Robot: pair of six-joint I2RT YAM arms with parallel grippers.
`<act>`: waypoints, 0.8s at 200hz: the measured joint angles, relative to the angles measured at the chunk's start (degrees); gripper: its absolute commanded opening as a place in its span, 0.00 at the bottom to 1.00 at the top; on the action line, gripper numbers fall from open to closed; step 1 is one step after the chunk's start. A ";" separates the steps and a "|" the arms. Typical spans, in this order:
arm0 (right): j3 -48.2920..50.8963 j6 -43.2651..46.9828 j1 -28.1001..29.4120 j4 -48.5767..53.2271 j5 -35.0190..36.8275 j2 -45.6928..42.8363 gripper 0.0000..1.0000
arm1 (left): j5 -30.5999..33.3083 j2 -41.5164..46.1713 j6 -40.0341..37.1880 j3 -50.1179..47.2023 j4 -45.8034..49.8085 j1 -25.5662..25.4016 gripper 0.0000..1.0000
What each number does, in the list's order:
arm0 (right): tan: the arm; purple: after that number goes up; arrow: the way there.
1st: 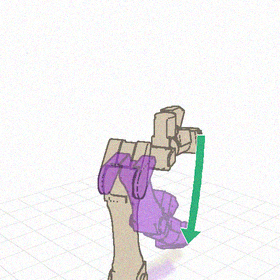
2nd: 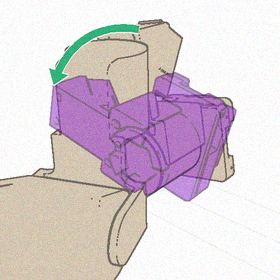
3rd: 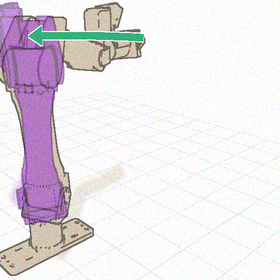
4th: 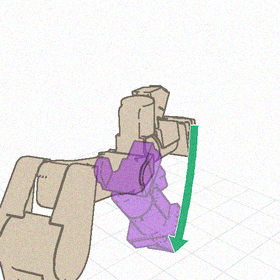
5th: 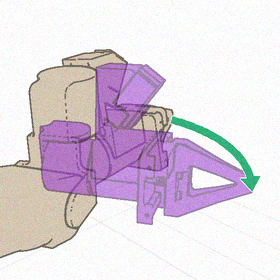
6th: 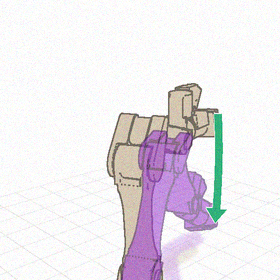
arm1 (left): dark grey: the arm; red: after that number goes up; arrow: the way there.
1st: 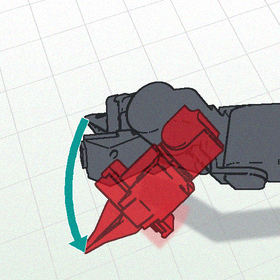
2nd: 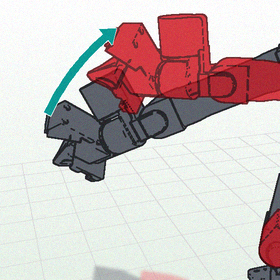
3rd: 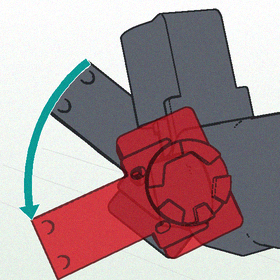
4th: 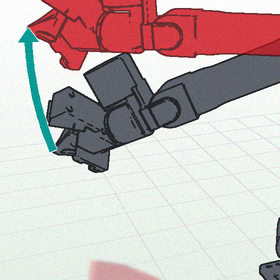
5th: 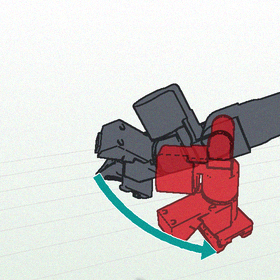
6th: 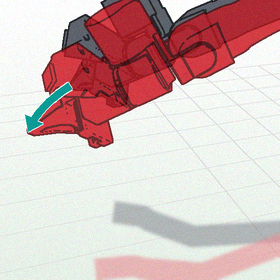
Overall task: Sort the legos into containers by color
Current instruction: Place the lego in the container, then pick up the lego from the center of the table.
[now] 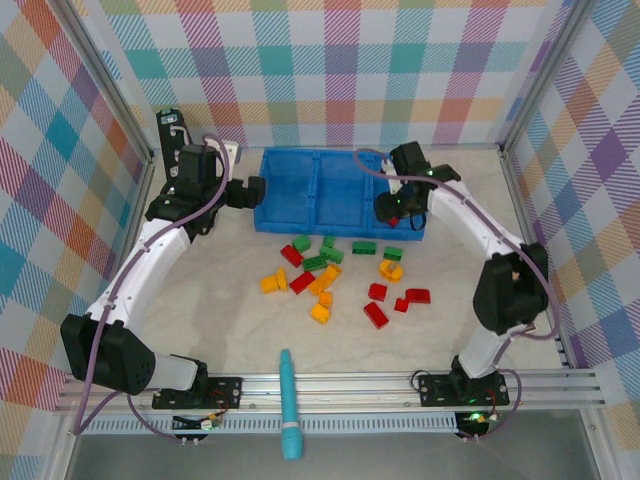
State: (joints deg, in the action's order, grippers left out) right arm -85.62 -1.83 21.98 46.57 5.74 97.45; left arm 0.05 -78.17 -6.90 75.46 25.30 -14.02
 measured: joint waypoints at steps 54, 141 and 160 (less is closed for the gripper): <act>17.90 -5.25 4.00 -0.52 -3.26 -4.20 0.82 | -0.04 0.02 0.00 0.00 -0.31 0.00 1.00; 20.04 -6.78 4.52 -3.34 -0.33 2.27 0.78 | -0.55 -3.58 -5.77 9.77 8.70 -2.93 1.00; 20.04 -6.67 4.52 -3.54 0.28 3.58 0.71 | 0.96 -6.95 -10.12 20.94 15.23 -6.40 1.00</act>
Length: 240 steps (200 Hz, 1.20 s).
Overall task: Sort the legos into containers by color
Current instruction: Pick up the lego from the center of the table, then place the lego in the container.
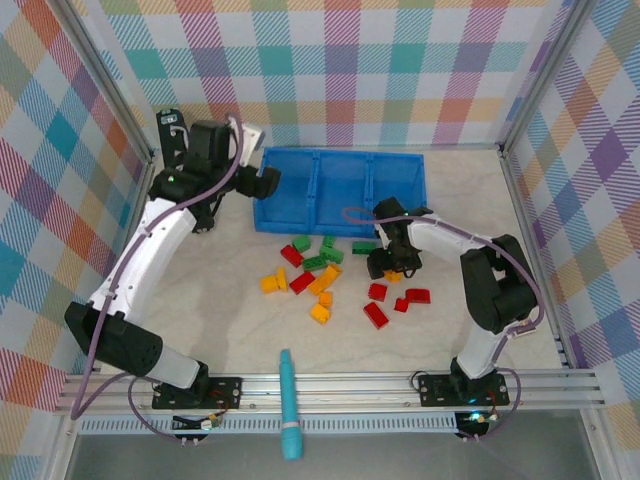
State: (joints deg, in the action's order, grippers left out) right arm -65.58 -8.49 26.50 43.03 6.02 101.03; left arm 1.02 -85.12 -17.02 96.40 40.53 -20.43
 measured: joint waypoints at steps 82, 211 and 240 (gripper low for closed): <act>-0.28 0.35 0.00 -0.07 2.05 1.79 0.35 | -5.57 -2.82 -4.28 29.62 18.56 -2.54 1.00; -23.52 6.60 -0.61 2.36 5.97 -2.38 0.35 | -9.09 -6.62 -5.84 28.48 22.75 -2.54 1.00; -29.83 8.66 -0.61 -1.38 5.29 2.97 0.35 | -9.03 -5.88 -6.43 27.04 22.73 -2.54 1.00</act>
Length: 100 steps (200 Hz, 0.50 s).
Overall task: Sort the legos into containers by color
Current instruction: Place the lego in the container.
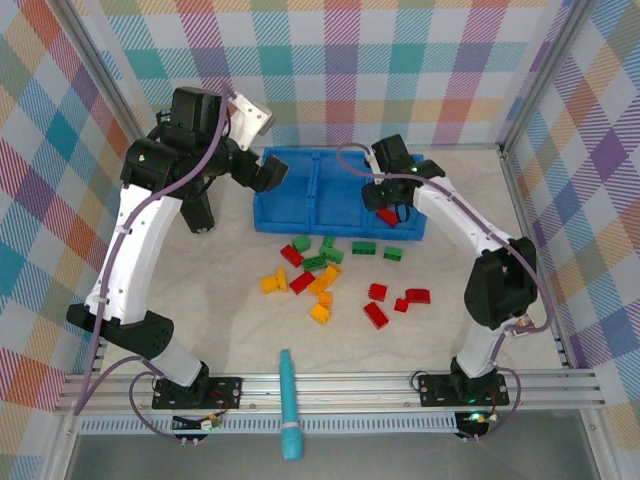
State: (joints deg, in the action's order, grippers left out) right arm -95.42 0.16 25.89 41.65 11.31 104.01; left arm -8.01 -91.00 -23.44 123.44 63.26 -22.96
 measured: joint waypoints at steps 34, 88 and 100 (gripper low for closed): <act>-5.09 3.54 0.13 -5.46 -3.04 5.60 0.37 | -0.02 0.44 -0.15 -0.55 -0.04 0.00 1.00; -7.15 11.30 2.03 -9.51 -4.28 14.53 0.41 | -0.09 0.66 -0.22 -1.07 -0.17 0.00 1.00; -7.15 12.46 2.34 -9.53 -4.24 15.82 0.43 | -0.09 0.66 -0.22 -1.07 -0.17 0.00 1.00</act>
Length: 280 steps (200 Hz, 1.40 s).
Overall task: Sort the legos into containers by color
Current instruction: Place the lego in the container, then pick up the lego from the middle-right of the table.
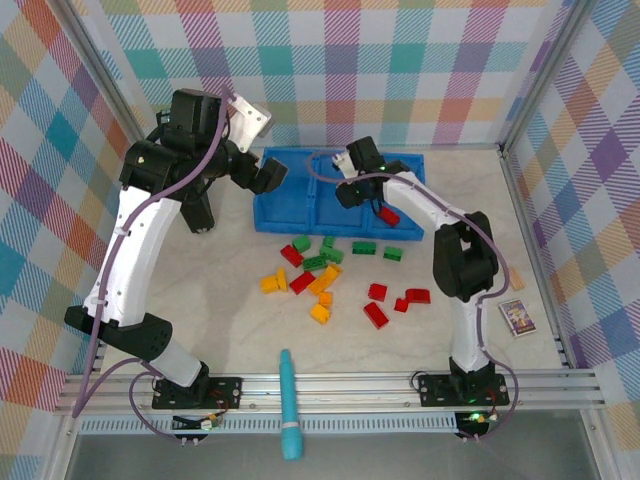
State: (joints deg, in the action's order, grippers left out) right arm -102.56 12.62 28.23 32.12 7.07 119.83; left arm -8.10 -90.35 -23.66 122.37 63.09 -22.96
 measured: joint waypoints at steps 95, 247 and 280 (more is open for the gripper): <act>-1.16 0.09 1.01 3.54 0.15 -1.66 0.66 | 0.02 -0.02 0.00 0.00 0.00 0.00 1.00; 49.44 -69.99 -0.11 27.30 3.89 -58.86 0.75 | 0.85 0.57 -0.24 -2.62 -0.28 0.00 1.00; 56.59 -83.52 -1.46 24.37 1.79 -62.75 0.78 | 0.83 0.57 -0.24 -3.45 -0.70 0.39 1.00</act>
State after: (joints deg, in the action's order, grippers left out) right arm -45.98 -70.89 26.76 56.49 8.86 57.08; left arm -7.27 -89.78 -23.90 118.91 62.39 -22.57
